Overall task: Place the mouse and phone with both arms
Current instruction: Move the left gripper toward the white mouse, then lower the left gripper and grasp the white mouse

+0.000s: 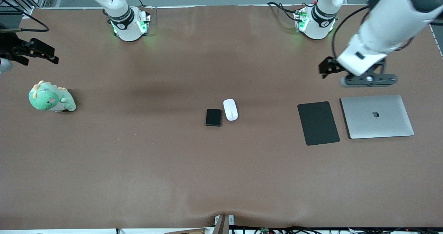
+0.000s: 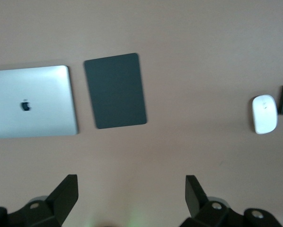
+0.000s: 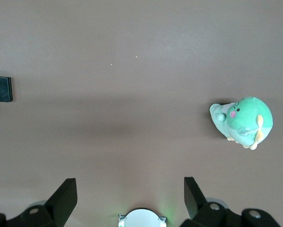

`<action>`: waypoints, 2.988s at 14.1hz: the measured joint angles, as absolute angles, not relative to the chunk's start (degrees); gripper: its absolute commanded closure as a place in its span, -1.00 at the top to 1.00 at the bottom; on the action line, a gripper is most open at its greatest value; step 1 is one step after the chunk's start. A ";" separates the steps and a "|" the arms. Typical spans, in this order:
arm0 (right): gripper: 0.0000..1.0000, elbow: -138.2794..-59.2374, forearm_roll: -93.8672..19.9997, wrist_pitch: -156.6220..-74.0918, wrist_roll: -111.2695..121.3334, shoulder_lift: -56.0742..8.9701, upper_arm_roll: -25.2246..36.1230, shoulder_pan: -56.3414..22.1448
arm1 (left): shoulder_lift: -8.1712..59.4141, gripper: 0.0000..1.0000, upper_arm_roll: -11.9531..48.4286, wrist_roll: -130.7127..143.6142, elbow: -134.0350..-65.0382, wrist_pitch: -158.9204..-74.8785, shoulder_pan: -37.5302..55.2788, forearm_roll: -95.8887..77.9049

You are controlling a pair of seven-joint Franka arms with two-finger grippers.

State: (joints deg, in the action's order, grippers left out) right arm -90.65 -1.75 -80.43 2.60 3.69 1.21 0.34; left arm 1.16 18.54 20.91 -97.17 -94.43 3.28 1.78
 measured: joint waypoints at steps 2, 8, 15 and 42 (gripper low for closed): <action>1.00 -90.65 -1.75 -80.14 2.60 3.69 1.14 0.25 | 1.56 1.00 22.26 26.34 -101.34 -100.60 3.46 1.78; 1.00 -90.74 -1.75 -79.43 2.62 3.66 1.14 0.24 | 12.55 1.00 28.25 44.55 -105.70 -115.19 8.96 4.93; 1.00 -90.84 -1.75 -79.02 2.64 3.32 1.13 0.23 | 29.10 1.00 28.34 56.65 -102.82 -128.74 15.49 10.64; 1.00 -85.04 -1.68 -79.53 4.13 -5.16 1.62 0.41 | 46.25 -0.83 22.23 62.18 -93.91 -140.27 24.50 19.14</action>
